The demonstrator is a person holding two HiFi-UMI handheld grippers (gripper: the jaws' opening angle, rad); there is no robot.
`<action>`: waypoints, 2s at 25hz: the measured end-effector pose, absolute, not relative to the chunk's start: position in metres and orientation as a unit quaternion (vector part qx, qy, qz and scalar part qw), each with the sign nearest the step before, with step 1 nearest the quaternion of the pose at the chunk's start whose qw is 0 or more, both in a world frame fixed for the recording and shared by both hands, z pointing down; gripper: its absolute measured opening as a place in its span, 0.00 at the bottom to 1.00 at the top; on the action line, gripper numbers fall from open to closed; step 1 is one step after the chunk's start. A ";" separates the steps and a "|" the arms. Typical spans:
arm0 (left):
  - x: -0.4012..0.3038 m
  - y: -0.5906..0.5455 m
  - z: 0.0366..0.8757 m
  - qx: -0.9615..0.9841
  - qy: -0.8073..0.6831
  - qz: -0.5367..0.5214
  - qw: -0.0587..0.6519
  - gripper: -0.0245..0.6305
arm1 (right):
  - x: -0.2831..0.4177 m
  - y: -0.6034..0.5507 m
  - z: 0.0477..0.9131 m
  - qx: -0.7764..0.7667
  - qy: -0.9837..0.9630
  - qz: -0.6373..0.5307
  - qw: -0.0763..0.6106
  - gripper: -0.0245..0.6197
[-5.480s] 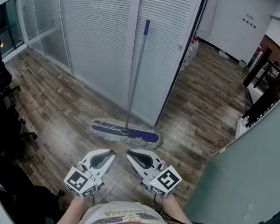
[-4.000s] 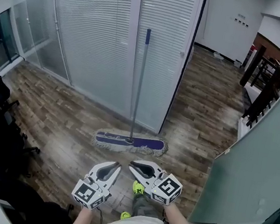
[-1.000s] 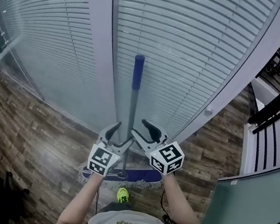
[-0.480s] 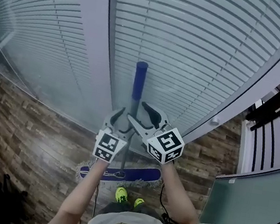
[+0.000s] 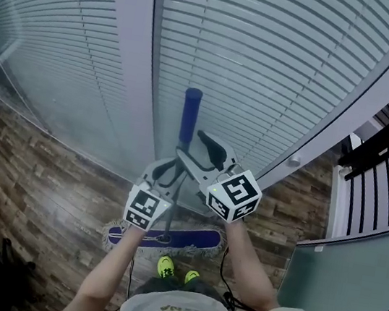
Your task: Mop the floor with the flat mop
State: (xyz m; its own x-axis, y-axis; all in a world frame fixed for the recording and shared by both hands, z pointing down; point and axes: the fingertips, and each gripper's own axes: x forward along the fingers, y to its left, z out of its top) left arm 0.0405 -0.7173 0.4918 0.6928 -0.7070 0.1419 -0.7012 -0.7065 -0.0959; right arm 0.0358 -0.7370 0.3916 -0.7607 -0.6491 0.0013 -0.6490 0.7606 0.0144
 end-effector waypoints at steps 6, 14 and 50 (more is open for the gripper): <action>0.070 -0.661 0.478 -0.924 0.371 -0.084 0.030 0.20 | 0.044 -0.696 0.360 0.330 -0.944 -0.025 -0.014 0.40; 0.107 -0.584 0.472 -0.922 0.368 -0.107 0.047 0.20 | 0.074 -0.615 0.345 0.310 -0.950 -0.029 -0.034 0.24; 0.274 -0.127 0.548 -0.894 0.405 -0.191 -0.028 0.18 | 0.218 -0.070 0.433 0.135 -0.989 0.056 -0.027 0.26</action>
